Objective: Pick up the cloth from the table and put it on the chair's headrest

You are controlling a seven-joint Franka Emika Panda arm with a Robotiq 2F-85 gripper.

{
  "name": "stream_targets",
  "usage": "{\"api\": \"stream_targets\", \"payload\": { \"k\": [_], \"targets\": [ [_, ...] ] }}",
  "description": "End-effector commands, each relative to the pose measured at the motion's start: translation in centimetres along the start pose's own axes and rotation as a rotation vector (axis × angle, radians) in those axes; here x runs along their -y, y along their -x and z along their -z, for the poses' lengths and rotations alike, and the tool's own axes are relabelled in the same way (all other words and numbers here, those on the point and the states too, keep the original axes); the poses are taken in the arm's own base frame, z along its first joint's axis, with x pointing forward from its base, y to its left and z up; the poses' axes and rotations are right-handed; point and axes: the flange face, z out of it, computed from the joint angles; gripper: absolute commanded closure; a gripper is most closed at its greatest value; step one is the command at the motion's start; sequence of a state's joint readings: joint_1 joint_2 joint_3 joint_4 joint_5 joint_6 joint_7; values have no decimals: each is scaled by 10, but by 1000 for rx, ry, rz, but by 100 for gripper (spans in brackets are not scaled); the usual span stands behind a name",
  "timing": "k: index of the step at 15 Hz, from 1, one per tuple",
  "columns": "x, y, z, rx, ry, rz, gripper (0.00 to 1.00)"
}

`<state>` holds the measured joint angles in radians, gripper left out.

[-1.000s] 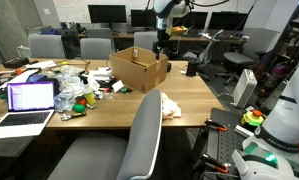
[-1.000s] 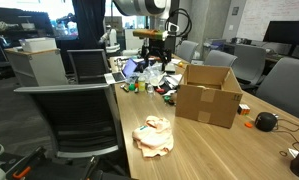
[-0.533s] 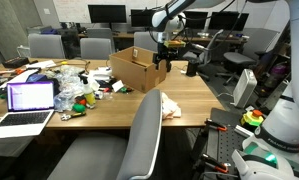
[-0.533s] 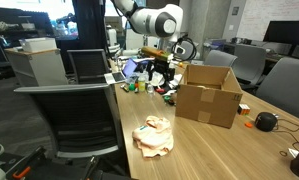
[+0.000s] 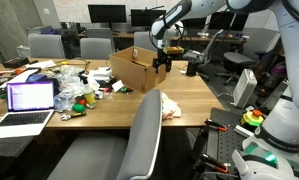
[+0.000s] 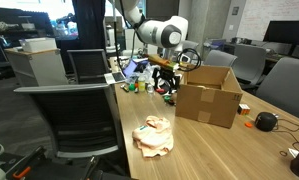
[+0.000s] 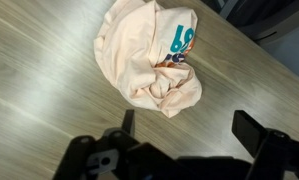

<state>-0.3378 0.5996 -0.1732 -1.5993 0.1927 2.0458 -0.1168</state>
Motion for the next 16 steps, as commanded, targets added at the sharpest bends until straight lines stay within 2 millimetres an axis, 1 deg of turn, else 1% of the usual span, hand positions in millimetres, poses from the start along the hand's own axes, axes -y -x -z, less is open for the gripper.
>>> {"api": "stream_targets", "payload": {
  "k": [1,4,6,9,11,13,16],
  "targets": [
    [18,-32,-4,-36,-1,-7,0],
    [31,-52,-18,-36,-3,-9,0],
    [35,-65,-36,-20,2,-22,0],
    [34,-75,-66,28,6,-43,0],
    [32,-77,-87,73,6,-58,0],
    [32,-76,-103,114,6,-62,0],
    [33,-73,-115,175,-5,-66,0]
  ]
}}
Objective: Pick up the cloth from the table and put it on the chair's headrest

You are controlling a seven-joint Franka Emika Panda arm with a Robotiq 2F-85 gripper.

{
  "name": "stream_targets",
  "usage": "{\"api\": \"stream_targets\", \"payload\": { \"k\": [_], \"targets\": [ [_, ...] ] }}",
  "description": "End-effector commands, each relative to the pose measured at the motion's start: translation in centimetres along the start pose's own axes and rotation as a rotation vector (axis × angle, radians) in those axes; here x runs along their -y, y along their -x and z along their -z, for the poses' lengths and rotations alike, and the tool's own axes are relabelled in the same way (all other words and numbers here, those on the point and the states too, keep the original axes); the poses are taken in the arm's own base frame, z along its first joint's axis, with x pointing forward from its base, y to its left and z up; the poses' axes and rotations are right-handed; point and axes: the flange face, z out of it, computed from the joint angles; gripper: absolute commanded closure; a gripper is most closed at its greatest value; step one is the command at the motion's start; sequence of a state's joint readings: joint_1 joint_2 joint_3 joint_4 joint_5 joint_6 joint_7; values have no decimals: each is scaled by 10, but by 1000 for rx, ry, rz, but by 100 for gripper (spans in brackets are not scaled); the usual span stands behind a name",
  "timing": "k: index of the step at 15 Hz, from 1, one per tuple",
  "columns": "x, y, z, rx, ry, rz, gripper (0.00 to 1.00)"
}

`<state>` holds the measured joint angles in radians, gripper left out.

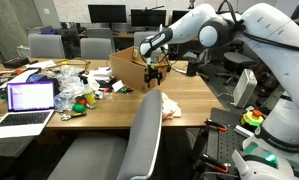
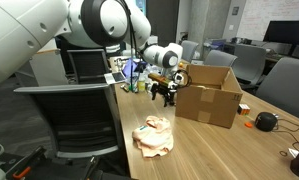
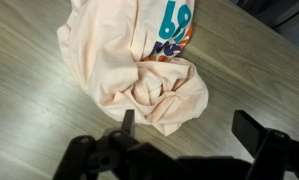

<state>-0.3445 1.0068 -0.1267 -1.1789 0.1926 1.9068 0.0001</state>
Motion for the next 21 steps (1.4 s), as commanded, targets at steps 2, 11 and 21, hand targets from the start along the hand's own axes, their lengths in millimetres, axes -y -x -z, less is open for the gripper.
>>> {"api": "stream_targets", "payload": {
  "k": [2,11,21],
  "targets": [
    [5,-5,-5,67,-47,-11,0],
    [-16,-3,-51,164,-164,-90,0],
    [-4,5,-76,204,-147,-112,0]
  ]
}}
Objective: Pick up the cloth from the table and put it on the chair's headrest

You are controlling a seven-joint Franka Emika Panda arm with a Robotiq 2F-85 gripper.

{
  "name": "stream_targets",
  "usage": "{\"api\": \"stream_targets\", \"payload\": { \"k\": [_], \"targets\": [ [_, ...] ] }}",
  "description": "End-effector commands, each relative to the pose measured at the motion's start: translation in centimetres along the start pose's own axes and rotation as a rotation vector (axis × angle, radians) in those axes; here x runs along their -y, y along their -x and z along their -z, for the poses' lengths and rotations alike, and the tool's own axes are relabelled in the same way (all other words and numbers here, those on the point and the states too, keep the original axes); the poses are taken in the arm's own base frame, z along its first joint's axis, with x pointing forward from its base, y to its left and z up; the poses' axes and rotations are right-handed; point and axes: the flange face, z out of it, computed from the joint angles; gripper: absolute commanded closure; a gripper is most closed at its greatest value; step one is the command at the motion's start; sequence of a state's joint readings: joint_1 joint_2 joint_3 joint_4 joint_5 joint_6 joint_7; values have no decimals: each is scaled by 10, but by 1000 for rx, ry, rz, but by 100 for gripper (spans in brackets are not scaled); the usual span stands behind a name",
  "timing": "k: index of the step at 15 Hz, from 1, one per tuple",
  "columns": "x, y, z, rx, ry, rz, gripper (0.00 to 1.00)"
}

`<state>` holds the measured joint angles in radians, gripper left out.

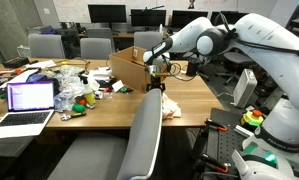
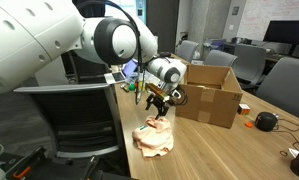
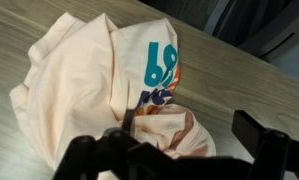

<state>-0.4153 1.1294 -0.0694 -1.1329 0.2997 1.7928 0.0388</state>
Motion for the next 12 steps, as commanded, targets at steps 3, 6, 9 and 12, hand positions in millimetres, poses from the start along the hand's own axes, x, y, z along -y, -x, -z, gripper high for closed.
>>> {"api": "stream_targets", "payload": {
  "k": [3,6,9,12],
  "targets": [
    [16,-3,-10,25,13,-35,0],
    [5,-7,-33,75,16,-103,0],
    [-16,-12,-60,122,23,-212,0],
    [-35,-18,-79,142,17,-306,0]
  ]
}}
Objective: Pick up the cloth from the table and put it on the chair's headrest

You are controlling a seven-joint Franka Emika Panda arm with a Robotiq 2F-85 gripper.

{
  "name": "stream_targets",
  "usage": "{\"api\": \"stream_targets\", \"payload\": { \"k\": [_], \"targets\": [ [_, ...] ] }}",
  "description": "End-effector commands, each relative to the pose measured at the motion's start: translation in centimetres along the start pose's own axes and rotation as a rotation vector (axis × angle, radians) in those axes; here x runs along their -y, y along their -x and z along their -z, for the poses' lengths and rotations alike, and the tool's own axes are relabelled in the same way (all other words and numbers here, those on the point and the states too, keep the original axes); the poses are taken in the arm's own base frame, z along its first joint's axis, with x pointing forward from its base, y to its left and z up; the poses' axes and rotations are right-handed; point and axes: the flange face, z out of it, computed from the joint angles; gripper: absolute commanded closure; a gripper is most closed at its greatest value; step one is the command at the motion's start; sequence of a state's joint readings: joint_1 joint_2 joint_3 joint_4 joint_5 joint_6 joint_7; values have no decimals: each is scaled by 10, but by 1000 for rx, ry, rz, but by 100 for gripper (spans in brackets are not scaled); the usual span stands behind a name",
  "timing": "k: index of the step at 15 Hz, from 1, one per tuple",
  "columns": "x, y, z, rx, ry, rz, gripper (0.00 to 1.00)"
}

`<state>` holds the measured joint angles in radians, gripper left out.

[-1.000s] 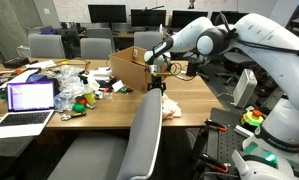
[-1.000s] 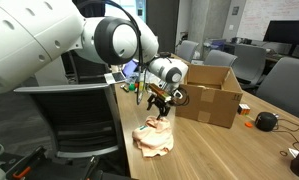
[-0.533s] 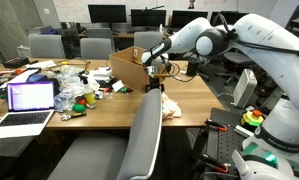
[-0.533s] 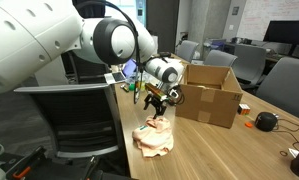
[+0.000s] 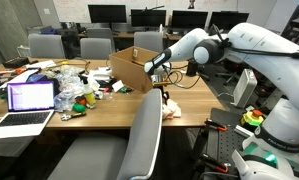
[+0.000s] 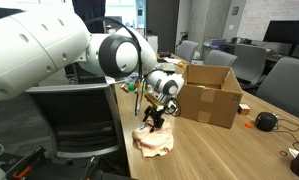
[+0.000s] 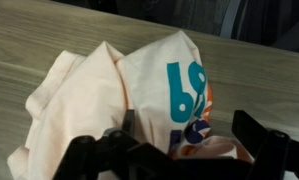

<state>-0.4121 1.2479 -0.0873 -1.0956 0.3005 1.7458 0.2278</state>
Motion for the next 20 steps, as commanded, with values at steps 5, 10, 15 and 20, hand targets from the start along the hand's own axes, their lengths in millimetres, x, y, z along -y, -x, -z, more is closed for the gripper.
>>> {"api": "stream_targets", "payload": {
  "k": [5,10,15,20],
  "targets": [
    [-19,-23,-13,47,-65,-146,0],
    [-10,-25,-8,42,-76,-144,0],
    [-6,-27,-6,39,-79,-132,51],
    [-6,-29,-6,44,-74,-129,89]
  ]
}}
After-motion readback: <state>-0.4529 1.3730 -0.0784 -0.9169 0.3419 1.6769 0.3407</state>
